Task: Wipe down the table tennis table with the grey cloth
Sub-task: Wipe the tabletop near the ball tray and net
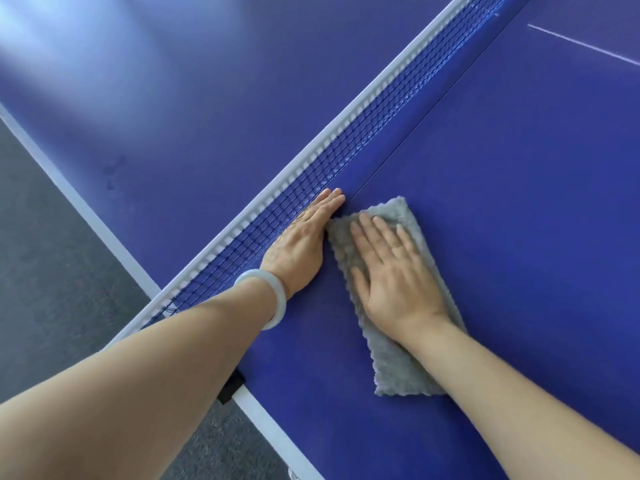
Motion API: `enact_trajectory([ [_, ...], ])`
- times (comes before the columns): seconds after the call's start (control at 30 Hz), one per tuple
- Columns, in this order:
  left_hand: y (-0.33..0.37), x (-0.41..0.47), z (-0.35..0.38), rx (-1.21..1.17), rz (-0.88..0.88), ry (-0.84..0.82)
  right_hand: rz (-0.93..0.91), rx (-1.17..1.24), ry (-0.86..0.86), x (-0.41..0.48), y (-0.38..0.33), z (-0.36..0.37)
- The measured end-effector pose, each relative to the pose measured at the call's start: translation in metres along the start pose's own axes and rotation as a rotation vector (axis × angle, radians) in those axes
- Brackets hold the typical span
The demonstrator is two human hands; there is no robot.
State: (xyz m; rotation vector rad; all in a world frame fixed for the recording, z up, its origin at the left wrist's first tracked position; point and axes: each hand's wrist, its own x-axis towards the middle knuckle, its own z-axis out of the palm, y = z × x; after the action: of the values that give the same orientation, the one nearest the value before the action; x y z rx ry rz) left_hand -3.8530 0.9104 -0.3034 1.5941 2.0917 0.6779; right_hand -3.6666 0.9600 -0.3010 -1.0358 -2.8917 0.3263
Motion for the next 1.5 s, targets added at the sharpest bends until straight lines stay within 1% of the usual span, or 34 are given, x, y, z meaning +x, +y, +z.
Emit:
enact_trajectory([
  [0.07,-0.002,0.0,0.001,0.015,0.021,0.005,0.222,-0.036,0.005,0.02,0.018,-0.005],
  [0.1,-0.002,0.0,0.001,0.017,0.028,0.005,0.328,-0.043,0.008,0.026,0.016,-0.003],
  [0.13,-0.002,0.0,0.001,0.012,0.036,0.003,0.408,-0.031,0.018,0.028,0.005,-0.001],
  [0.17,-0.002,0.0,0.0,0.002,0.051,-0.005,0.442,-0.014,0.029,0.025,-0.014,0.002],
  [0.2,-0.001,0.001,-0.002,-0.018,0.072,-0.022,0.424,-0.012,0.039,0.017,-0.038,0.007],
  [0.23,-0.001,0.002,-0.007,-0.041,0.091,-0.051,0.367,-0.027,0.046,0.005,-0.063,0.013],
  [0.3,-0.004,0.002,-0.018,-0.032,0.12,-0.121,0.193,-0.024,0.013,-0.026,-0.106,0.024],
  [0.33,-0.008,-0.002,-0.024,0.019,0.14,-0.149,0.1,0.004,-0.019,-0.041,-0.117,0.025],
  [0.4,-0.018,-0.018,-0.031,0.176,0.187,-0.18,-0.051,0.022,-0.054,-0.055,-0.111,0.021],
  [0.43,-0.023,-0.027,-0.034,0.236,0.207,-0.191,-0.085,-0.002,-0.031,-0.055,-0.097,0.02],
  [0.47,-0.028,-0.034,-0.034,0.256,0.216,-0.197,-0.064,-0.023,-0.014,-0.051,-0.081,0.017],
  [0.5,-0.031,-0.04,-0.033,0.242,0.21,-0.191,0.019,-0.035,0.004,-0.047,-0.065,0.014],
  [0.57,-0.035,-0.045,-0.027,0.184,0.179,-0.155,0.312,-0.019,0.03,-0.037,-0.048,0.005],
  [0.6,-0.035,-0.046,-0.025,0.169,0.161,-0.136,0.443,-0.005,0.042,-0.034,-0.053,0.005],
  [0.63,-0.037,-0.046,-0.023,0.164,0.15,-0.126,0.524,0.011,0.055,-0.032,-0.069,0.007],
  [0.67,-0.038,-0.046,-0.023,0.163,0.15,-0.128,0.536,0.018,0.058,-0.034,-0.091,0.012],
  [0.7,-0.04,-0.045,-0.025,0.163,0.161,-0.137,0.488,0.018,0.057,-0.039,-0.117,0.019],
  [0.77,-0.043,-0.043,-0.03,0.176,0.197,-0.152,0.297,0.036,0.037,-0.059,-0.16,0.03],
  [0.8,-0.043,-0.042,-0.033,0.186,0.219,-0.156,0.195,0.06,0.006,-0.07,-0.171,0.031],
  [0.9,-0.042,-0.04,-0.039,0.203,0.262,-0.164,-0.065,0.043,-0.082,-0.099,-0.165,0.029],
  [0.97,-0.04,-0.042,-0.039,0.2,0.262,-0.157,-0.176,0.014,-0.116,-0.107,-0.153,0.026],
  [1.03,-0.039,-0.04,-0.041,0.195,0.262,-0.149,-0.178,0.013,-0.149,-0.097,-0.148,0.024],
  [1.13,-0.036,-0.035,-0.048,0.166,0.27,-0.182,-0.109,0.052,-0.157,-0.065,-0.157,0.02],
  [1.23,-0.035,-0.035,-0.051,0.157,0.26,-0.209,-0.143,0.098,-0.144,-0.048,-0.161,0.019],
  [1.3,-0.037,-0.036,-0.051,0.191,0.289,-0.211,-0.205,0.099,-0.18,-0.057,-0.149,0.018],
  [1.37,-0.041,-0.038,-0.051,0.229,0.335,-0.218,-0.248,0.076,-0.18,-0.076,-0.134,0.016],
  [1.43,-0.045,-0.039,-0.05,0.25,0.365,-0.211,-0.254,0.067,-0.172,-0.091,-0.124,0.012],
  [1.5,-0.047,-0.04,-0.047,0.27,0.364,-0.181,-0.218,0.07,-0.173,-0.091,-0.129,0.011],
])
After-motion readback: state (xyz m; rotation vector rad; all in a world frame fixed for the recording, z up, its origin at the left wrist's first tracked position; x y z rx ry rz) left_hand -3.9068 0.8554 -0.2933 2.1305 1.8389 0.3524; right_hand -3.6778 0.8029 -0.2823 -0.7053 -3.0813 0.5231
